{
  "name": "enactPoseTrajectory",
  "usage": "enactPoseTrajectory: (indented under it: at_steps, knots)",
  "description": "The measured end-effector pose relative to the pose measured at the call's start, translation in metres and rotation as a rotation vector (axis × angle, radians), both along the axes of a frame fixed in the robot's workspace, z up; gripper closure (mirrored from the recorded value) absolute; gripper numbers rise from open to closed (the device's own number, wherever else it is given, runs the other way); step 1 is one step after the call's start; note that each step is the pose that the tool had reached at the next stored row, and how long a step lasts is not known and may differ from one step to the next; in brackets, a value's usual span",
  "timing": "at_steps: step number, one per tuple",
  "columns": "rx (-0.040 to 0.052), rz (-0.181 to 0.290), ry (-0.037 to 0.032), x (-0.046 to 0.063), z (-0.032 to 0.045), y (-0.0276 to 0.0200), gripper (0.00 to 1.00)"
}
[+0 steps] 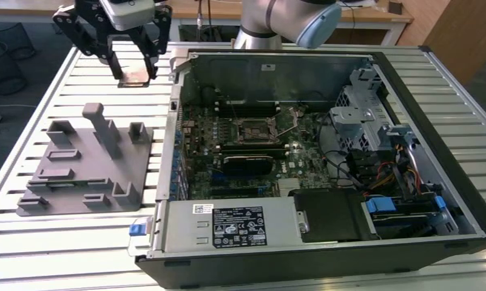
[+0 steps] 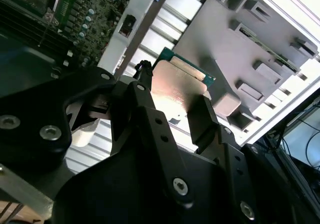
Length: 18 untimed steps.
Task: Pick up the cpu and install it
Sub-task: 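Pick up the cpu and move it towards the insertion slot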
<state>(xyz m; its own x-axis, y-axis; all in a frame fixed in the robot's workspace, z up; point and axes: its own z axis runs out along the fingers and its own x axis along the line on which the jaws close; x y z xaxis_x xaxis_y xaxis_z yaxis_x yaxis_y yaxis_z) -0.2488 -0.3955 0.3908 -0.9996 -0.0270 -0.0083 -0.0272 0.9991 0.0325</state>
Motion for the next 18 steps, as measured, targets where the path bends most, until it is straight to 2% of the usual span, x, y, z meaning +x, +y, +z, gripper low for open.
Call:
enactPoseTrajectory:
  at_steps: [9,18]
  knots:
    - [0.0,0.0,0.0,0.03,0.0,0.0,0.47]
    - [0.0,0.0,0.0,0.055,0.0,0.0,0.47]
